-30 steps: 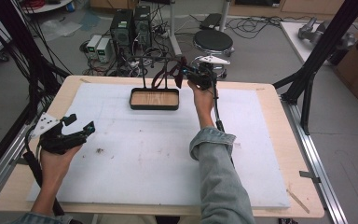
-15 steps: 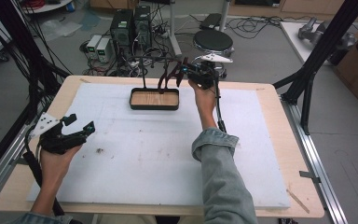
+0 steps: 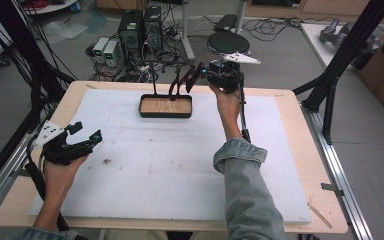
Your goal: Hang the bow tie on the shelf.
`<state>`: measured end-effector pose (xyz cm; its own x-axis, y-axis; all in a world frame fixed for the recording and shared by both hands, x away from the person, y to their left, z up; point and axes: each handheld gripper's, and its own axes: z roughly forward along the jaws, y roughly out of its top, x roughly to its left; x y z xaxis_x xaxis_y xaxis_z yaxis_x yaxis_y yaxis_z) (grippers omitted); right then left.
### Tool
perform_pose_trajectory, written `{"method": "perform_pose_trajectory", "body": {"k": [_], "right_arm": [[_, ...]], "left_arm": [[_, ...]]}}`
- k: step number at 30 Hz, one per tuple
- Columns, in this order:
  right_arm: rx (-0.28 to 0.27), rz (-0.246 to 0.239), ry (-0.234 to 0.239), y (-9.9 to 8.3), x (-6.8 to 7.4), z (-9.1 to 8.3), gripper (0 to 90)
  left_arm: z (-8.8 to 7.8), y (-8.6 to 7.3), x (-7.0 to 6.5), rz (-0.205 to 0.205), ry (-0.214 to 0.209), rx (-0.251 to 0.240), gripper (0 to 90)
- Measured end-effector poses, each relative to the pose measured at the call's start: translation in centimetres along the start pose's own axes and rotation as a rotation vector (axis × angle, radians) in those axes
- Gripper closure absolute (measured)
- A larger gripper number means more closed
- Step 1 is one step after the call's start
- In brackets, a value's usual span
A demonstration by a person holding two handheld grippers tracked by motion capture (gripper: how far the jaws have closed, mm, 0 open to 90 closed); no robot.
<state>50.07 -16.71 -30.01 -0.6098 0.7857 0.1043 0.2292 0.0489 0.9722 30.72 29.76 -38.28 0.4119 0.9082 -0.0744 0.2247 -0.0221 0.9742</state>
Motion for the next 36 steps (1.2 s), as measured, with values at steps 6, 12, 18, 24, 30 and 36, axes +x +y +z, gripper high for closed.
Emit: {"method": "perform_pose_trajectory", "body": {"k": [6,12,18,24,30,36], "right_arm": [[-0.037,-0.017,-0.018,0.3,-0.2,-2.3,54.8],[-0.034,-0.015,-0.006,0.6,-0.8,-4.9,48.1],[-0.057,-0.032,-0.055,0.6,-0.8,-6.7,35.5],[-0.010,-0.013,-0.085,0.2,-1.4,-8.3,20.7],[-0.025,-0.053,-0.108,-0.4,-1.0,-10.8,16.4],[-0.038,-0.090,-0.111,-1.2,-0.5,-13.3,12.5]], "left_arm": [[0.1,-0.1,-0.1,0.002,-0.002,0.003,21.4],[0.2,-0.2,-0.2,0.005,-0.002,0.009,21.4],[0.3,-0.3,-0.3,0.005,-0.002,0.014,21.3],[0.5,-0.4,-0.5,0.010,-0.003,0.023,21.3],[0.5,-0.5,-0.6,0.012,-0.003,0.026,21.3],[0.6,-0.6,-0.7,0.016,-0.002,0.029,21.2]]}}
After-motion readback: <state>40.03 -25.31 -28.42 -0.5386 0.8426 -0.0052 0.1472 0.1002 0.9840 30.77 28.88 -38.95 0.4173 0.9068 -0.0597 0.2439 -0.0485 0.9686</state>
